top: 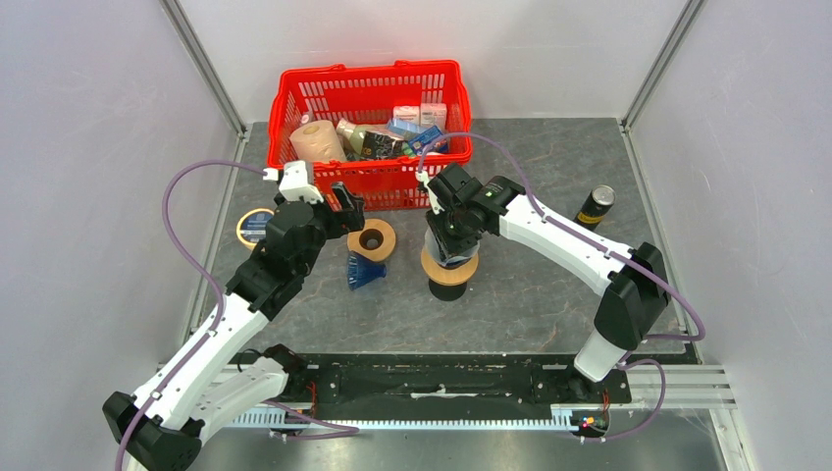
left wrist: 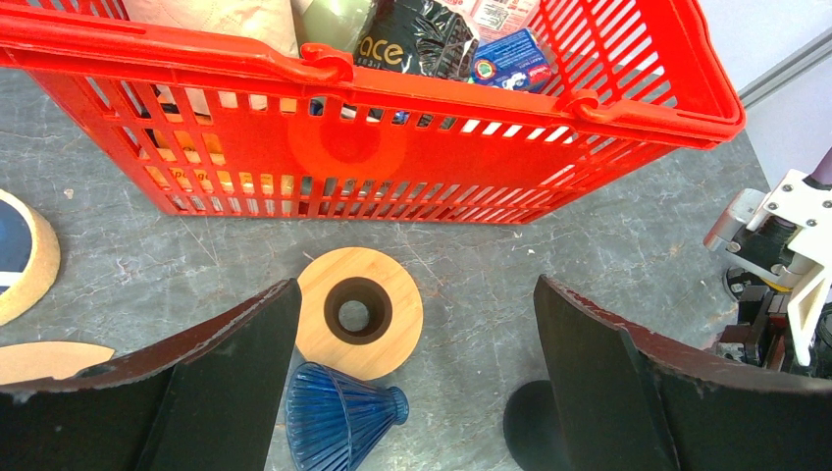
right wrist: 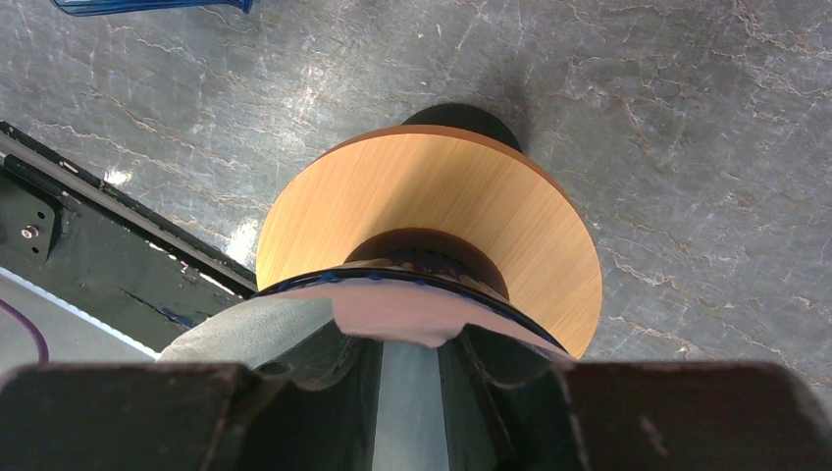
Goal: Place the coffee filter in the dripper
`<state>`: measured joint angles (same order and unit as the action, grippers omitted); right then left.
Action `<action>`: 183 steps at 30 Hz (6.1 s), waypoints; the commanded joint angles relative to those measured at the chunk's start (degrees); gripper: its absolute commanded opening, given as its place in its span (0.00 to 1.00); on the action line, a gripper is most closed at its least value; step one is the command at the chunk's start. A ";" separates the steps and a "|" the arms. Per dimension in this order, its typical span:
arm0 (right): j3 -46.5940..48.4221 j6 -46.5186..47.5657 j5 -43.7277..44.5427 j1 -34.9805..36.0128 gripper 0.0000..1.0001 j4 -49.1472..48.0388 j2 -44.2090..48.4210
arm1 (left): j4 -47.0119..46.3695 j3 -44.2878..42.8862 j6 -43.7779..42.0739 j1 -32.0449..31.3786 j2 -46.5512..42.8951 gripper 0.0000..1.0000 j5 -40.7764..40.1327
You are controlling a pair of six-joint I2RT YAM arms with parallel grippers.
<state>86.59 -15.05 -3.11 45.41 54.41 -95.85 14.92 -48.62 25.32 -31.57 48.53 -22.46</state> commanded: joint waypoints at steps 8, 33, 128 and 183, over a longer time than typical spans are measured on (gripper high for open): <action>-0.48 -1.02 -0.56 0.47 0.42 -0.27 -1.14 | -1.48 0.01 -0.22 0.24 -0.91 0.95 -2.06; -0.81 -1.86 -0.74 0.82 0.24 -0.82 -1.77 | -1.29 0.12 -0.12 0.27 -1.25 0.95 -2.39; -29.72 -14.78 26.51 -32.64 0.97 -21.05 39.86 | 12.73 7.16 18.73 0.90 5.95 0.94 6.13; -30.45 -13.60 25.95 -32.64 0.97 -22.43 38.52 | -5.28 -0.55 13.92 16.66 43.08 0.84 15.34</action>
<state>56.64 -28.91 21.08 12.95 33.85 -58.17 11.75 -47.22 40.58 -14.61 90.24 -8.40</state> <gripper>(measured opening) 0.968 0.850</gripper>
